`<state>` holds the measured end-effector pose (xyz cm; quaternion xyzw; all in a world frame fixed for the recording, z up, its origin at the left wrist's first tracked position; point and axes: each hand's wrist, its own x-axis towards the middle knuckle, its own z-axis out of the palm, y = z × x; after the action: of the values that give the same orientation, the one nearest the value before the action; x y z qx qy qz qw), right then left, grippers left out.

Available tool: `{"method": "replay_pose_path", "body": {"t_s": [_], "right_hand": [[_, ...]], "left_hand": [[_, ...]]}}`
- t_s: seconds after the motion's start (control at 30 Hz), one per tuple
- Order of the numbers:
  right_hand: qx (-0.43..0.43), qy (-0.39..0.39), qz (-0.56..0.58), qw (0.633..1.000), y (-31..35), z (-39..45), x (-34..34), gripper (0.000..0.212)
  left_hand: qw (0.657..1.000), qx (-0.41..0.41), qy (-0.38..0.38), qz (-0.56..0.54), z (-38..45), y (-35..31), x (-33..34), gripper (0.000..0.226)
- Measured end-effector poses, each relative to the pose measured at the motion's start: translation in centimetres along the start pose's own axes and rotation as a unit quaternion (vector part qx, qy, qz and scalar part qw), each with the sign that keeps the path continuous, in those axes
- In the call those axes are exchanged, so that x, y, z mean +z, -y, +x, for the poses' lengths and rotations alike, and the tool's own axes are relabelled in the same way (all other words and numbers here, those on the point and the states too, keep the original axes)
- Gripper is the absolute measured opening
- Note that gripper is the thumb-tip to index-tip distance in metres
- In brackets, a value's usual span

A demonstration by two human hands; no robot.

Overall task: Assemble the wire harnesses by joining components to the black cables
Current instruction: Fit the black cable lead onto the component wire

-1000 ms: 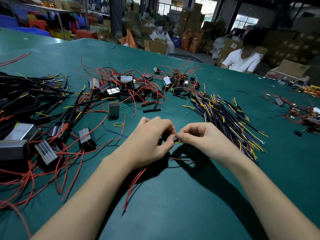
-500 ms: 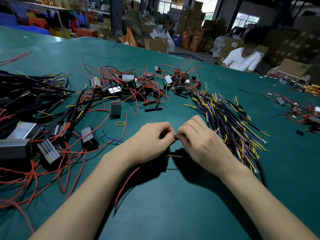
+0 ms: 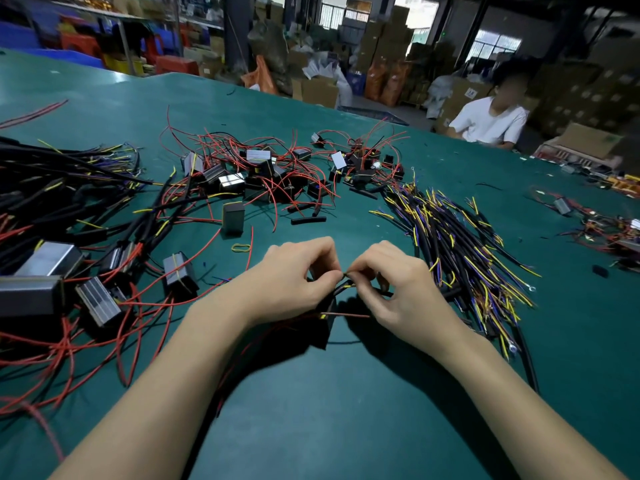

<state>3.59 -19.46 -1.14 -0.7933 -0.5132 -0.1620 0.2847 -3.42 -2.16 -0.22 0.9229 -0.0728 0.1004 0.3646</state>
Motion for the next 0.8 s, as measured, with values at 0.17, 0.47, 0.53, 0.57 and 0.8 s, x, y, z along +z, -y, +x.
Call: {"method": "replay_pose_path", "body": {"t_s": [0.17, 0.47, 0.53, 0.57, 0.8], "right_hand": [[0.018, -0.001, 0.024, 1.000, 0.5, 0.3, 0.4, 0.008], [0.050, -0.010, 0.065, 0.997, 0.9, 0.4, 0.3, 0.013], [0.054, -0.010, 0.068, 0.996, 0.9, 0.4, 0.4, 0.014], [0.051, -0.011, 0.065, 0.997, 1.0, 0.4, 0.5, 0.014], [0.071, -0.029, 0.074, 0.994, 0.4, -0.2, 0.0, 0.016]], "left_hand": [[1.000, -0.004, -0.005, -0.027, 0.2, 0.2, 1.3, 0.016], [0.992, -0.023, -0.042, -0.117, 0.4, 0.7, 2.6, 0.024], [0.991, -0.041, -0.024, -0.124, 0.5, 0.8, 2.5, 0.024], [0.990, -0.052, -0.012, -0.132, 0.5, 0.8, 2.3, 0.023], [0.989, -0.052, -0.006, -0.137, 0.5, 0.7, 1.2, 0.008]]}}
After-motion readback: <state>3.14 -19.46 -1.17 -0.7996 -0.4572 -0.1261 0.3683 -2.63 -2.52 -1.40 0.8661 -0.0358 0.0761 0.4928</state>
